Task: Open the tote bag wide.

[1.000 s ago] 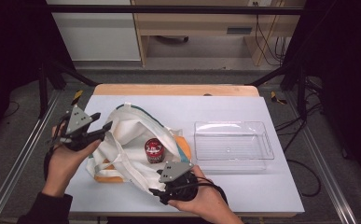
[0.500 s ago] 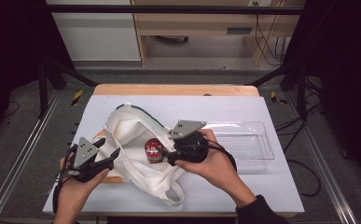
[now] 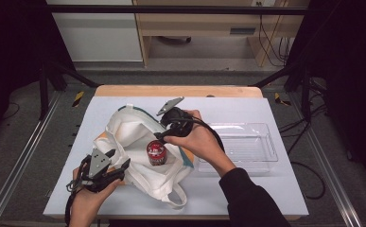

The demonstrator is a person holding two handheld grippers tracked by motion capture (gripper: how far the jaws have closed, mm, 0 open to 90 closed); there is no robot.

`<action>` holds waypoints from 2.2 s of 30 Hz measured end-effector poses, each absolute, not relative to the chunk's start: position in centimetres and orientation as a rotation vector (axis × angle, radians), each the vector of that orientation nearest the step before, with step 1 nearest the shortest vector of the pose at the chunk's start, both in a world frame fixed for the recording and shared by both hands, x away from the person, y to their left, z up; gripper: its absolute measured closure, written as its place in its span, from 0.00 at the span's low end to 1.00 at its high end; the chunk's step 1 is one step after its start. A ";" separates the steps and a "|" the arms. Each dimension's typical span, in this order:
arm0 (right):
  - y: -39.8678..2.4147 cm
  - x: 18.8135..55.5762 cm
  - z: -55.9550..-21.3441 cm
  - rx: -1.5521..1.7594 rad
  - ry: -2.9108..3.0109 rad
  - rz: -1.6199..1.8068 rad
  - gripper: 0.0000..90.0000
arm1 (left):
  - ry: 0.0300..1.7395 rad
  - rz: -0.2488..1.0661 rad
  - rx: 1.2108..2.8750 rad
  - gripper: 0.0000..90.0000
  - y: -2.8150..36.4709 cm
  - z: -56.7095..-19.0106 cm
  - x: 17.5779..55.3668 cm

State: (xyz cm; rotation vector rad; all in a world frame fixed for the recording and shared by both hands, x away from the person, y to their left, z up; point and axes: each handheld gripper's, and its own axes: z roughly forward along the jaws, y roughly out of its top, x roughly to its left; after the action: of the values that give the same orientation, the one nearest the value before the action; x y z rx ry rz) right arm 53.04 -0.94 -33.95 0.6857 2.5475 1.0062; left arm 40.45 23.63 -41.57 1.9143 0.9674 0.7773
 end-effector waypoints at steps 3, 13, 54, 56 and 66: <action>0.2 53.6 -34.6 0.680 2.575 0.969 0.35 | 0.964 0.769 1.923 0.46 23.5 -41.9 40.5; 2.1 53.7 -36.2 0.608 2.601 0.797 0.59 | 0.955 0.745 1.931 0.66 23.6 -42.5 40.5; -3.0 59.1 -34.9 0.774 2.497 0.917 0.95 | 0.932 0.755 1.946 0.93 25.7 -42.6 37.9; -3.0 59.3 -35.3 0.781 2.501 0.896 0.95 | 0.935 0.747 1.955 0.93 25.7 -42.7 37.9; -4.3 59.9 -37.4 0.831 2.515 0.845 0.95 | 0.924 0.742 1.975 0.93 25.9 -42.9 37.6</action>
State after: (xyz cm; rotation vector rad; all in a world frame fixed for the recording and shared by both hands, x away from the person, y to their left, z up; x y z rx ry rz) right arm 59.94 -4.27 -37.44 0.8308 2.5149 0.8448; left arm 37.57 25.85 -42.92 1.9750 0.9240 0.7422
